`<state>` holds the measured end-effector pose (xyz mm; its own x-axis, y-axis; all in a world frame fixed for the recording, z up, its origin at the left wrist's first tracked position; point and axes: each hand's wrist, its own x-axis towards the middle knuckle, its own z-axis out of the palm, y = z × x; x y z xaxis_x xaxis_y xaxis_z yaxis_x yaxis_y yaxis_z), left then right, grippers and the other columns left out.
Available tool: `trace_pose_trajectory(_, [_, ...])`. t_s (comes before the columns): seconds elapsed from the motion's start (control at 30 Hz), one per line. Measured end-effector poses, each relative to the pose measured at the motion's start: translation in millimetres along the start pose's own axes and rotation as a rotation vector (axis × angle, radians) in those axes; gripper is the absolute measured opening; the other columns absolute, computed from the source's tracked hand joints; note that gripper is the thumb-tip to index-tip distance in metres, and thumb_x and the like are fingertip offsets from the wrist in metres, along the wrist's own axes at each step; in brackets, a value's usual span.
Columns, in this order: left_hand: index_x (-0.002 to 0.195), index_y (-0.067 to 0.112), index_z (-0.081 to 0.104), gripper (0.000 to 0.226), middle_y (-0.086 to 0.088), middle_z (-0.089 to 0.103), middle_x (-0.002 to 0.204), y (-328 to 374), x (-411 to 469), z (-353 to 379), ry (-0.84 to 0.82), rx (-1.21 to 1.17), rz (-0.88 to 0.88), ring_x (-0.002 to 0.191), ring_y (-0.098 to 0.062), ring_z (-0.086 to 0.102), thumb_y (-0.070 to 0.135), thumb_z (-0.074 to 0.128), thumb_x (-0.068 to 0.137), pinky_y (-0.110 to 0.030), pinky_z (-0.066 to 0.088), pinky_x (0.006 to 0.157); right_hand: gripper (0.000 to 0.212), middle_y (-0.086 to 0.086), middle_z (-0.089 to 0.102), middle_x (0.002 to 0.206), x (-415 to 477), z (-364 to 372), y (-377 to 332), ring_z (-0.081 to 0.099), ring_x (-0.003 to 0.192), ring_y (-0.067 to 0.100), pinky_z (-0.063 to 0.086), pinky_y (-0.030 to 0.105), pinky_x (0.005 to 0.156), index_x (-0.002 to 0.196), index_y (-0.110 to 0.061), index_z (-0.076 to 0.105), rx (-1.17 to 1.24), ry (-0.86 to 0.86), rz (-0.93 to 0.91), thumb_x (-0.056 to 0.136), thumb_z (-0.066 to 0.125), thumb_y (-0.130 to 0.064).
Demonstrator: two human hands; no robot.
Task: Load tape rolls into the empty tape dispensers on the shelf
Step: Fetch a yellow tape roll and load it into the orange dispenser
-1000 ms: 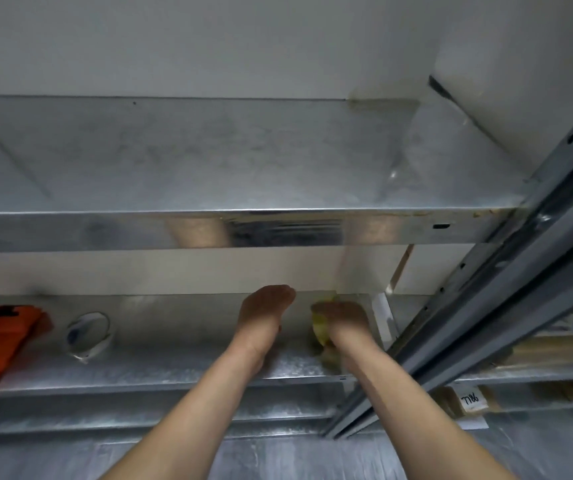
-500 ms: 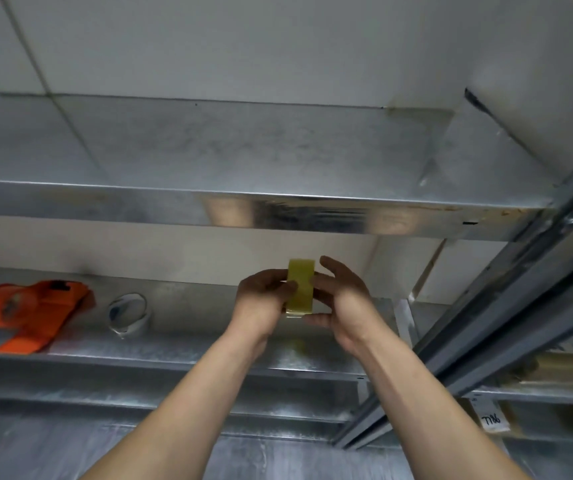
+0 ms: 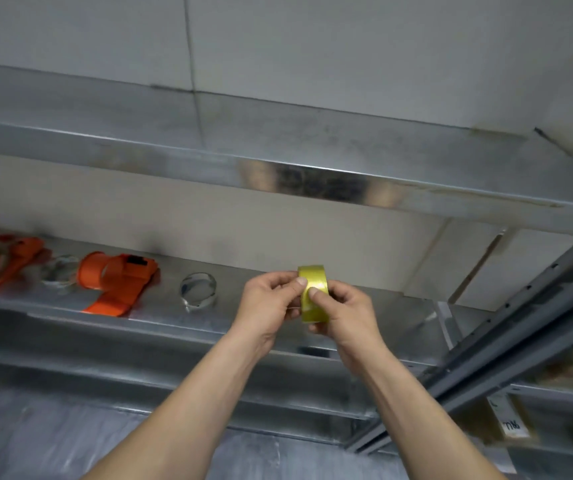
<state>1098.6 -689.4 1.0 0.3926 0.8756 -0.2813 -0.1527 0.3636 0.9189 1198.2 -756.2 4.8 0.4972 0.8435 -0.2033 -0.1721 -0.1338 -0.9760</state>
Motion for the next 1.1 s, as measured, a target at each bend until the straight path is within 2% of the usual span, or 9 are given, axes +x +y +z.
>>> trace_pose_trajectory(0.1, [0.095, 0.008, 0.069, 0.016, -0.013, 0.063, 0.078, -0.9, -13.7, -35.5, -0.042, 0.023, 0.004, 0.068, -0.020, 0.059, -0.004, 0.064, 0.087, -0.030, 0.049, 0.065, 0.012, 0.008, 0.069, 0.071, -15.6, 29.7, 10.7, 0.061, 0.065, 0.020, 0.051, 0.028, 0.050, 0.083, -0.011, 0.071, 0.079, 0.017, 0.047, 0.093, 0.064, -0.010])
trace_pose_trajectory(0.17, [0.096, 0.008, 0.071, 0.017, -0.011, 0.064, 0.075, -1.8, -19.8, -55.9, -0.021, 0.038, 0.011, 0.064, -0.018, 0.056, -0.004, 0.062, 0.088, -0.029, 0.048, 0.062, 0.016, 0.004, 0.071, 0.071, -26.7, 46.0, 15.4, 0.064, 0.064, 0.018, 0.052, 0.027, 0.050, 0.085, -0.013, 0.072, 0.091, -0.023, 0.043, 0.096, 0.060, -0.011])
trace_pose_trajectory(0.3, [0.100, 0.005, 0.072, 0.015, -0.008, 0.070, 0.076, -0.4, -28.6, -89.5, 0.050, 0.046, 0.016, 0.067, -0.020, 0.061, 0.000, 0.063, 0.090, -0.039, 0.051, 0.073, 0.021, 0.008, 0.075, 0.083, -44.1, 70.3, 19.8, 0.067, 0.075, 0.024, 0.051, 0.030, 0.053, 0.093, -0.014, 0.075, 0.050, -0.131, 0.041, 0.097, 0.055, -0.006])
trace_pose_trajectory(0.47, [0.101, 0.003, 0.072, 0.014, -0.007, 0.069, 0.073, 9.4, -36.7, -115.0, 0.115, 0.030, 0.046, 0.066, -0.018, 0.059, 0.002, 0.062, 0.091, -0.037, 0.052, 0.069, 0.029, 0.011, 0.075, 0.090, -48.7, 95.2, 19.7, 0.068, 0.081, 0.027, 0.051, 0.031, 0.056, 0.100, -0.014, 0.075, 0.012, -0.213, 0.019, 0.092, 0.054, 0.004])
trace_pose_trajectory(0.53, [0.092, 0.010, 0.072, 0.011, -0.004, 0.065, 0.069, 18.1, -39.5, -121.5, 0.155, 0.013, 0.064, 0.062, -0.013, 0.056, 0.007, 0.062, 0.092, -0.028, 0.048, 0.060, 0.028, 0.009, 0.074, 0.085, -45.7, 106.0, 18.6, 0.066, 0.075, 0.024, 0.050, 0.031, 0.056, 0.098, -0.014, 0.074, 0.042, -0.189, 0.010, 0.092, 0.054, 0.005])
trace_pose_trajectory(0.63, [0.092, 0.014, 0.071, 0.008, -0.005, 0.068, 0.081, 30.6, -41.3, -133.5, 0.244, -0.024, 0.085, 0.071, -0.014, 0.059, 0.016, 0.063, 0.093, -0.025, 0.047, 0.058, 0.022, 0.006, 0.068, 0.079, -35.0, 117.5, 14.7, 0.060, 0.067, 0.021, 0.049, 0.028, 0.050, 0.094, -0.012, 0.072, 0.128, -0.092, 0.022, 0.093, 0.055, 0.003])
trace_pose_trajectory(0.73, [0.101, 0.013, 0.070, 0.014, -0.004, 0.071, 0.092, 43.8, -43.3, -147.0, 0.312, -0.014, 0.122, 0.079, -0.014, 0.062, 0.022, 0.062, 0.094, -0.027, 0.047, 0.062, 0.020, 0.006, 0.067, 0.080, -23.5, 124.8, 9.0, 0.060, 0.066, 0.019, 0.050, 0.023, 0.044, 0.094, -0.013, 0.069, 0.223, -0.011, 0.052, 0.094, 0.056, 0.002])
trace_pose_trajectory(0.9, [0.093, 0.020, 0.072, 0.020, -0.002, 0.073, 0.099, 57.6, -47.5, -157.7, 0.393, -0.030, 0.156, 0.094, -0.019, 0.066, 0.033, 0.056, 0.096, -0.035, 0.049, 0.073, 0.025, 0.009, 0.064, 0.082, -9.9, 127.7, 5.3, 0.057, 0.068, 0.022, 0.047, 0.022, 0.039, 0.089, -0.015, 0.066, 0.288, 0.103, 0.055, 0.090, 0.053, 0.006])
trace_pose_trajectory(1.1, [0.103, 0.017, 0.072, 0.032, -0.004, 0.073, 0.106, 60.6, -52.2, -166.7, 0.442, -0.048, 0.174, 0.098, -0.020, 0.066, 0.042, 0.053, 0.096, -0.037, 0.050, 0.077, 0.007, 0.007, 0.059, 0.078, -1.7, 136.7, 2.7, 0.056, 0.065, 0.019, 0.045, 0.023, 0.040, 0.087, -0.015, 0.064, 0.301, 0.146, 0.067, 0.091, 0.061, -0.010])
